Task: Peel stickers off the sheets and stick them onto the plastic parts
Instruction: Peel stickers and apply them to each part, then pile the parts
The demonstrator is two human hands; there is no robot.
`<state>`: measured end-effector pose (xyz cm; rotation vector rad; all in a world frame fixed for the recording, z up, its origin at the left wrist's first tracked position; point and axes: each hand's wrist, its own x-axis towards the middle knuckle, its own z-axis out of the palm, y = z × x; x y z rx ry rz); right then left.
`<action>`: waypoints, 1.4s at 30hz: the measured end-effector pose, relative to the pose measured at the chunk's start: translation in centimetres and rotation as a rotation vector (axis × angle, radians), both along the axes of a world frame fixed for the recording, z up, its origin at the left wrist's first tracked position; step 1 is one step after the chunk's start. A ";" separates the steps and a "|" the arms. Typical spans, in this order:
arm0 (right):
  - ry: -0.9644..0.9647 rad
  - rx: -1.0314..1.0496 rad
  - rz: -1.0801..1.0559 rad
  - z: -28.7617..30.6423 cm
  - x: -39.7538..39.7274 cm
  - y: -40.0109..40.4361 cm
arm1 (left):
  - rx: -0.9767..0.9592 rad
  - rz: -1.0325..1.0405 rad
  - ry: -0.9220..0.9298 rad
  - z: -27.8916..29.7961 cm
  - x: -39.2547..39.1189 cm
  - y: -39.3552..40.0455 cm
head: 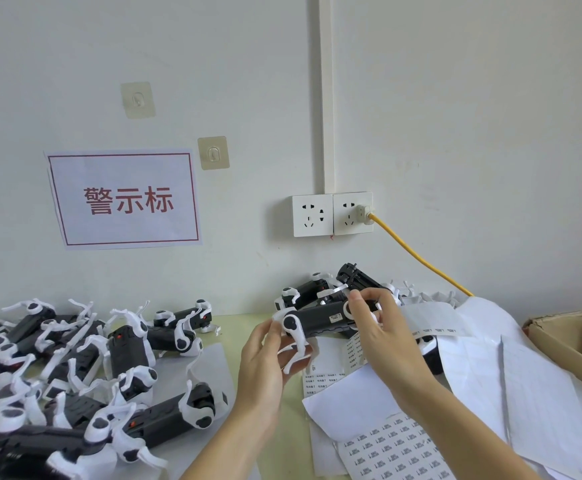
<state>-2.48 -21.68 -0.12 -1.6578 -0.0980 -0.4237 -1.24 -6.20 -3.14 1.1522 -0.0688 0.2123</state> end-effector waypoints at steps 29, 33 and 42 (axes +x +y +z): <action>-0.016 0.106 0.213 -0.1 0.2 -1.3 | -0.030 0.063 0.000 0.5 -0.7 0.3; -0.026 0.052 0.211 0.2 0.1 -1.7 | -0.130 -0.057 0.118 0.5 -0.9 0.4; 0.130 -0.076 0.462 2.4 -1.7 -4.0 | -0.046 -0.190 0.095 0.9 -2.4 -0.5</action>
